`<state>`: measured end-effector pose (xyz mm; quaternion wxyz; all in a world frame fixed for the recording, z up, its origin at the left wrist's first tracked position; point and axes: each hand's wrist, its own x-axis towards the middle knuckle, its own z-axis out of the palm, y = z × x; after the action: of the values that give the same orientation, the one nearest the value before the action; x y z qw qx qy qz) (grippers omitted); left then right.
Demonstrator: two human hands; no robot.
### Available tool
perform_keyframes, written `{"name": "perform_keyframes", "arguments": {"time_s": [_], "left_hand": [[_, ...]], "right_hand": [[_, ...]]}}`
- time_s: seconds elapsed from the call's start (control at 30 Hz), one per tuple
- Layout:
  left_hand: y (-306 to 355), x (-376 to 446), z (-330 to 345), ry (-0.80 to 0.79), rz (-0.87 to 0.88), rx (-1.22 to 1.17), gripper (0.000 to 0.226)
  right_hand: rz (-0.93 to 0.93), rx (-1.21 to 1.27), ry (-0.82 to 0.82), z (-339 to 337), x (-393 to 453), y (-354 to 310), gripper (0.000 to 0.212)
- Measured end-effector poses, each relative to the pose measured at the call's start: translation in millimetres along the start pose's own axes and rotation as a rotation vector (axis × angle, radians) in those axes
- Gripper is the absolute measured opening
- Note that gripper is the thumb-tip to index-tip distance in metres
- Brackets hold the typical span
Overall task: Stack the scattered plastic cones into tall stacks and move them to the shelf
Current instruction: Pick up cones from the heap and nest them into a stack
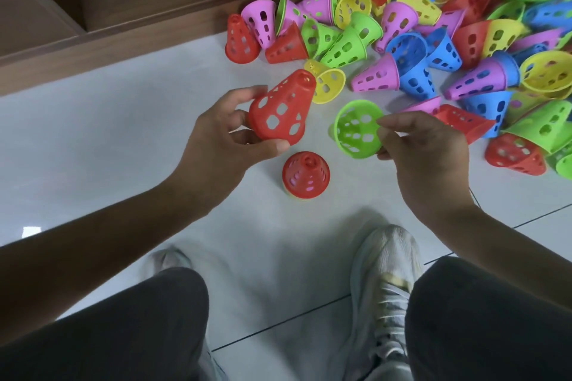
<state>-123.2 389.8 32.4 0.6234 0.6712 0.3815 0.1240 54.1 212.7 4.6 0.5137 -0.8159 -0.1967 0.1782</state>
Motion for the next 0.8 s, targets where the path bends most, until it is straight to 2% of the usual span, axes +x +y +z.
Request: {"name": "perform_keyframes", "arguments": {"time_s": [0.1,0.23,0.37,0.53,0.67,0.73,0.8], "left_hand": [[1,-8,5,-0.06,-0.029,-0.059,0.068],[-4,-14,8,-0.203,-0.037,-0.071,0.063],[-14,-13,11,-0.264,-0.023,0.006,0.06],[-34,-6,14,-0.255,0.014,0.206,0.056],[-47,-4,17,-0.22,0.092,0.348,0.055],[-52,-4,19,-0.206,0.128,0.409,0.056],[-57,-3,18,-0.192,0.154,0.477,0.055]], "right_hand": [[0.042,0.125,0.016,-3,-5,-7,0.014],[0.095,0.222,0.03,-7,-10,-10,0.024],[0.077,0.217,0.033,-7,-13,-11,0.013],[0.058,0.226,0.036,-9,-14,-15,0.007],[-0.082,0.078,0.007,-6,-15,-16,0.014],[-0.204,-0.044,-0.024,-4,-18,-15,0.015],[-0.37,-0.148,-0.059,-2,-23,-14,0.009]]}}
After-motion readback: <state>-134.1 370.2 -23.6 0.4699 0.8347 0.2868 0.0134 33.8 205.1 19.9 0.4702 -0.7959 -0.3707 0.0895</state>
